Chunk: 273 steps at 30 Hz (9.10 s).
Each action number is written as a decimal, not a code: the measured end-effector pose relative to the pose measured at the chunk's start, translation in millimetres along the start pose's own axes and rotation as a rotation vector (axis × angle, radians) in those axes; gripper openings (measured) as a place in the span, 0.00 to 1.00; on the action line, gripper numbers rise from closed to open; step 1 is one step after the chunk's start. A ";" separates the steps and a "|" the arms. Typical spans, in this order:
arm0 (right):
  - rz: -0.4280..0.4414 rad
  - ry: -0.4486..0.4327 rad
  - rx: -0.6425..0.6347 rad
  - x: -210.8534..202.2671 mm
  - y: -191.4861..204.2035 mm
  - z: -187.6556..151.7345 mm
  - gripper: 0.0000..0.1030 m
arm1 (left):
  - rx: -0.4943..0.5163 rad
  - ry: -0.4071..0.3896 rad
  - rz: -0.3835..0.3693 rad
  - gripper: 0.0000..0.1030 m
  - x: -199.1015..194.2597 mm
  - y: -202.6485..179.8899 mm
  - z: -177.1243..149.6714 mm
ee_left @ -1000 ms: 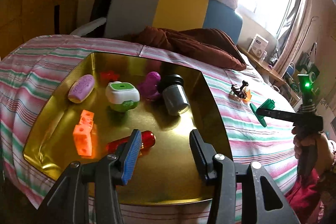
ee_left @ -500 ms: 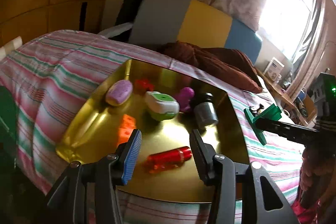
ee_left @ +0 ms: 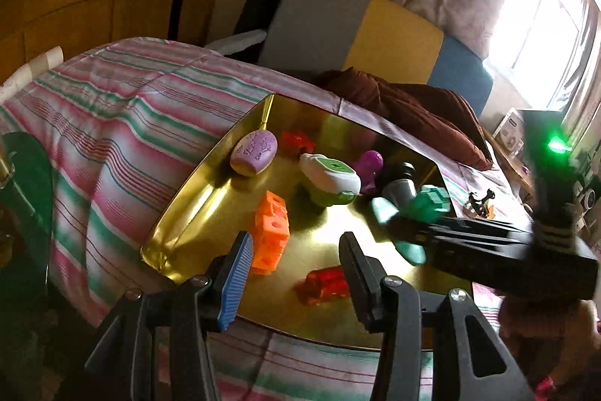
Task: Organize rigid objects
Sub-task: 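Lower the green cup into the tray and open the right gripper, then move both grippers from the tray to the brown lid and orange piece, then grasp the brown pumpkin-shaped lid with the left gripper, then grasp the orange slide-shaped piece with the right gripper while the left gripper holds the brown lid, then carry the brown lid and orange piece toward the tray with both grippers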
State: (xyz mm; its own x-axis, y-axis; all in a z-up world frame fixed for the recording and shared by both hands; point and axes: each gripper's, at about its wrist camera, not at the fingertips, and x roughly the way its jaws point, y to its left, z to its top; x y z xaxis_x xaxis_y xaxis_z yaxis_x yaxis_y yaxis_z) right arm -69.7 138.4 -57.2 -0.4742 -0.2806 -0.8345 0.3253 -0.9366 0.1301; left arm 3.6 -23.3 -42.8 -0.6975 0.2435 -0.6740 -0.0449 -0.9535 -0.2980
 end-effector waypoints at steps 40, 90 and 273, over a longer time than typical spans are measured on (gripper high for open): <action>-0.066 -0.061 0.177 -59.4 -70.9 -58.0 0.47 | 0.142 0.024 -0.066 0.47 -2.2 -43.5 -20.7; -0.238 -0.126 0.875 -108.1 -373.9 -106.6 0.60 | 0.554 0.217 -0.210 0.50 182.9 -358.6 20.6; -0.036 -0.055 0.574 -71.0 -286.6 -106.8 0.26 | 0.251 0.031 -0.170 0.33 72.3 -144.7 23.0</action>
State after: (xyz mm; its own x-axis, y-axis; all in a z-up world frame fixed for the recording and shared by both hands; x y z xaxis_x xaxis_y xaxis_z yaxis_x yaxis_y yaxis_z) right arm -41.9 449.2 -92.4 -0.5232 -0.2423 -0.8171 -0.1809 -0.9053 0.3843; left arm -56.8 128.2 -32.9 -0.6428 0.4051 -0.6501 -0.3375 -0.9117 -0.2344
